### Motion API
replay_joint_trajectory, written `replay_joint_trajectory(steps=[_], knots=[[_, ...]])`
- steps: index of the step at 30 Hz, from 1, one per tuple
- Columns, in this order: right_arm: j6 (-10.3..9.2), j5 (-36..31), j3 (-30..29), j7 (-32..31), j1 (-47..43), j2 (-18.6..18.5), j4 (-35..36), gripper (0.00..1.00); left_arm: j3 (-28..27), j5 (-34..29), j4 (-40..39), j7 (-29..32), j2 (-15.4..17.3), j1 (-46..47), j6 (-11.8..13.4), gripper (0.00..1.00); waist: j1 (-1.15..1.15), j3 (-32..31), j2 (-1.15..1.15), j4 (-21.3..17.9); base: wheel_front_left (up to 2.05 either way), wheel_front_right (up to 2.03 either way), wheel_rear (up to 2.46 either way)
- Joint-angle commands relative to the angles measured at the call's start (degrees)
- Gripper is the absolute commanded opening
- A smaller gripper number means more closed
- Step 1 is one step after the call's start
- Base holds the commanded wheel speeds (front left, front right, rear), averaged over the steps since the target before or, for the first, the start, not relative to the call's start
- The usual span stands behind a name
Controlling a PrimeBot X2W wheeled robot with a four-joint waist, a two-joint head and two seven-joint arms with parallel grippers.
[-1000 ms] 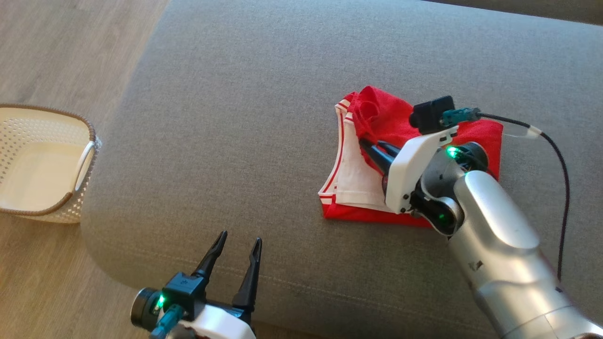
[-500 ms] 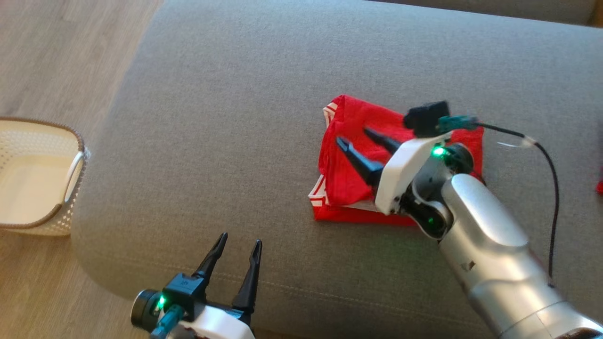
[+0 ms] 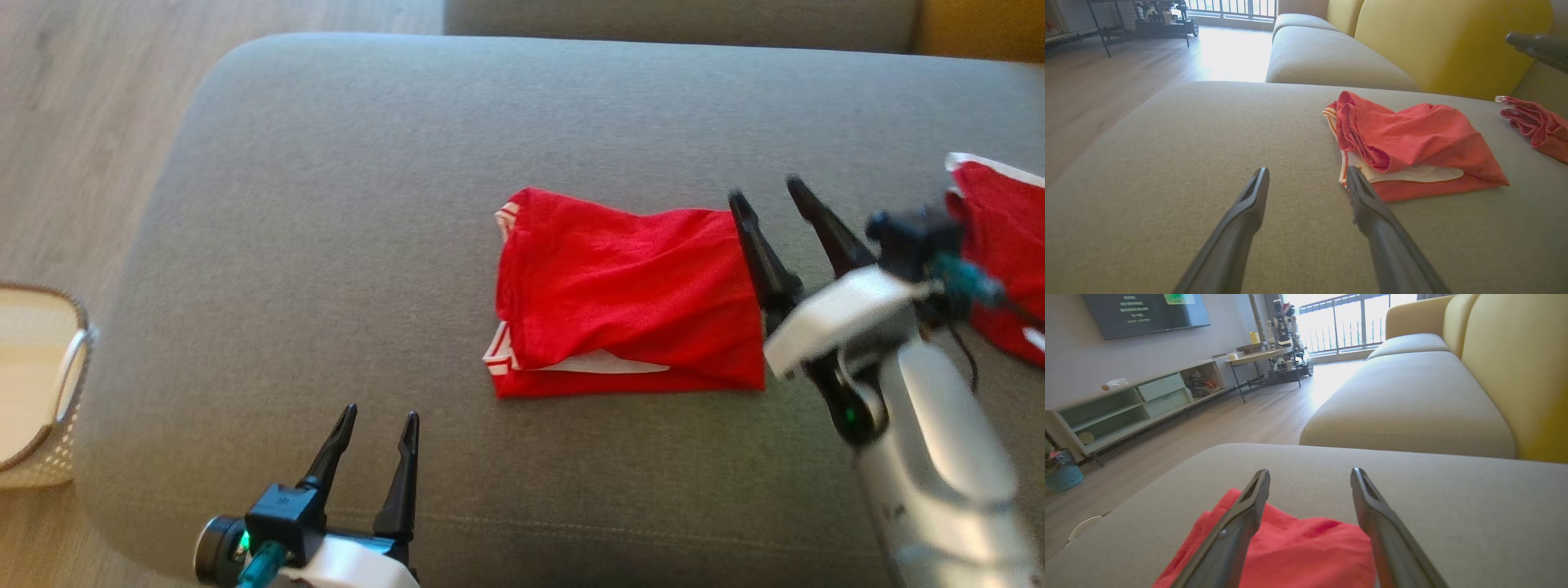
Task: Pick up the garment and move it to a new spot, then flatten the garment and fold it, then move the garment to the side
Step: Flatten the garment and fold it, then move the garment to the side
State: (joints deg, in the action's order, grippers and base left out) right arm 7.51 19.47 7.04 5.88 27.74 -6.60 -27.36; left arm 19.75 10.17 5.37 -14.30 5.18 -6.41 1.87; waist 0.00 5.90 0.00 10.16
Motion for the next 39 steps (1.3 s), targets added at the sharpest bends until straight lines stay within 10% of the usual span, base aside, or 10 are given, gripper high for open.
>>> replay_joint_trajectory(steps=[1, 20, 39], knots=[[-0.02, -1.3, 0.2, 1.0, -1.1, 0.2, 3.5, 1.00, -2.2, -0.3, -2.5, -0.7, 0.0, 1.1, 0.4, 1.00, 0.00, -0.7, 0.00, -1.5, 0.00, 0.00, 0.00], [-0.02, -12.4, -6.7, 8.9, -26.6, 3.5, 15.0, 1.00, -8.3, -0.9, -9.1, -0.7, -1.3, -4.1, 3.6, 1.00, 0.00, -6.5, 0.00, -6.5, 0.00, 0.00, 0.00], [-0.02, -11.7, -6.9, 9.1, -34.7, 3.7, 21.3, 1.00, -12.5, -4.9, -9.5, -0.7, -2.0, -8.0, 0.4, 1.00, 0.00, -10.1, 0.00, -7.4, 0.00, 0.00, 0.00]])
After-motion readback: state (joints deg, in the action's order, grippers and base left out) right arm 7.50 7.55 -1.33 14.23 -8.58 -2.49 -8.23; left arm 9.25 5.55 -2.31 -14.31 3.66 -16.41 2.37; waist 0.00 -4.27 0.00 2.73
